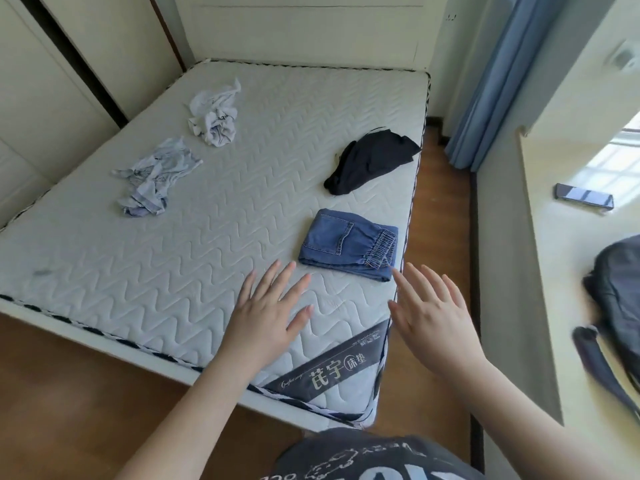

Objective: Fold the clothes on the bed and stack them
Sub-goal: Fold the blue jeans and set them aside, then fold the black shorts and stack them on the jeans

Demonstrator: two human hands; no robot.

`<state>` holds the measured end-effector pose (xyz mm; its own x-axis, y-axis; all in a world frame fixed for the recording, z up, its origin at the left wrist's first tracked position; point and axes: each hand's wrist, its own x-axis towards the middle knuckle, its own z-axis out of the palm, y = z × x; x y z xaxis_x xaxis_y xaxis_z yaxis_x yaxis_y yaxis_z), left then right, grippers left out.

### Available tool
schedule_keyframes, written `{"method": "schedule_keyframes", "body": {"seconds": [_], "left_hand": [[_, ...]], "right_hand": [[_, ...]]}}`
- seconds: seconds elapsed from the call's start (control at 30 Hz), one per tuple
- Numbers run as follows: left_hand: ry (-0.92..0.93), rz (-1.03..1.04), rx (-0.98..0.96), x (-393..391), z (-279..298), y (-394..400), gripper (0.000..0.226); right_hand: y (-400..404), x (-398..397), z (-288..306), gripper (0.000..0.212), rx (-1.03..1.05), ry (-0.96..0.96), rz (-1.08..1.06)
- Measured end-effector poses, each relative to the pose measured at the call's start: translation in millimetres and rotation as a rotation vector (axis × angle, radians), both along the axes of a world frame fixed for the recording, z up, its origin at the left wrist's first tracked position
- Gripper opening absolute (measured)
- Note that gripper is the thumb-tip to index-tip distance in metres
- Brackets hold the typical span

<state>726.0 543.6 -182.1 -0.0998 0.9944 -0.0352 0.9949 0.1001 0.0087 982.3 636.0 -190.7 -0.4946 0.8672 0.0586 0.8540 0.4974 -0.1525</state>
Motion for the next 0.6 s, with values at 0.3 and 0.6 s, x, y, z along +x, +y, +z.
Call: {"method": "schedule_keyframes", "body": {"seconds": [0.3, 0.6], "left_hand": [[0.037, -0.158, 0.017, 152.5, -9.4, 37.5, 0.058], [-0.015, -0.263, 0.279, 233.0, -5.9, 71.2, 0.042]], "right_hand": [[-12.1, 132.1, -14.5, 0.060, -0.043, -0.025, -0.190], [11.4, 191.3, -0.5, 0.054, -0.005, 0.045, -0.274]]}}
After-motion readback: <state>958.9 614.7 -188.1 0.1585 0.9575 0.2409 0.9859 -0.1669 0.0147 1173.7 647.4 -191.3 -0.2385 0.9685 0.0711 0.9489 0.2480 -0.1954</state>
